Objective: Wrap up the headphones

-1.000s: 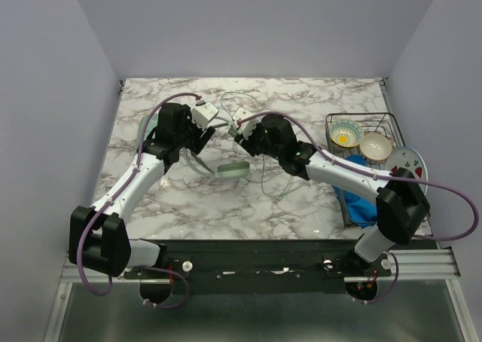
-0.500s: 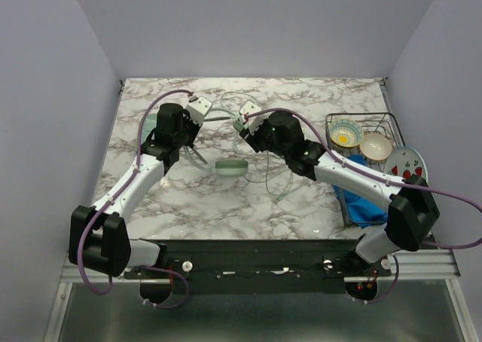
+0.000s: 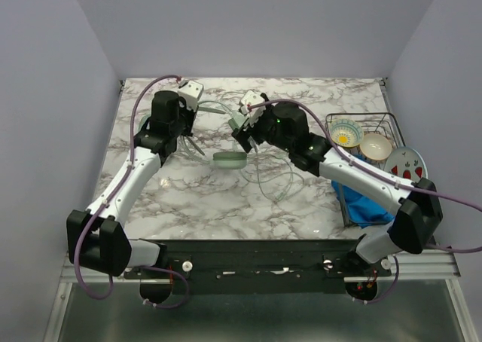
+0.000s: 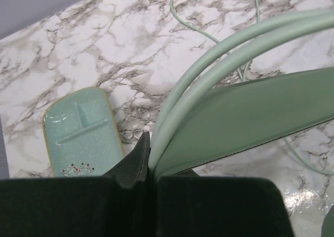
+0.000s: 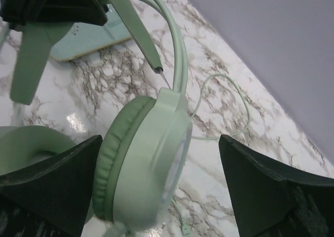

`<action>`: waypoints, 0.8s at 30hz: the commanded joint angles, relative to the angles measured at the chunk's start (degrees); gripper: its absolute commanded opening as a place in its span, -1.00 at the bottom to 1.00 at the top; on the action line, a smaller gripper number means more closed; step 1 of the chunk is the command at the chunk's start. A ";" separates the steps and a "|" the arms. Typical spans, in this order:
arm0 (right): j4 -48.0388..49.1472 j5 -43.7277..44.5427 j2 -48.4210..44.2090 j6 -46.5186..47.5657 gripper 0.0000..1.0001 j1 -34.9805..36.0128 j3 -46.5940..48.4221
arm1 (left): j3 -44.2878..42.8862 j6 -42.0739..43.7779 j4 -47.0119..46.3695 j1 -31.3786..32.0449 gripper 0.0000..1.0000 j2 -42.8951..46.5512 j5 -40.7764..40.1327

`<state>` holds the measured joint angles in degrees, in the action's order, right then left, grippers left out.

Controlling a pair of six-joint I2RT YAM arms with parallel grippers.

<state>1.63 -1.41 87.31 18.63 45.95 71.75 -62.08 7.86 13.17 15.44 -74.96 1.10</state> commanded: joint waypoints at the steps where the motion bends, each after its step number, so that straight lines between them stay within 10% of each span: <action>1: 3.03 -7.36 -7.23 -0.88 1.00 0.19 0.51 | -8.92 -6.62 6.77 -3.12 -1.00 -1.33 -1.20; 9: 8.29 -16.52 -19.88 6.14 1.00 0.28 -13.28 | -21.84 -7.59 12.31 -6.48 -1.00 0.07 -1.19; 24: 20.60 -0.80 -12.61 2.39 1.00 -0.51 -30.08 | -38.29 -7.59 22.42 -8.67 -1.00 2.80 0.65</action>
<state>16.03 -9.67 72.53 24.05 46.04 43.70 -97.27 2.90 33.91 7.44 -74.24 -0.34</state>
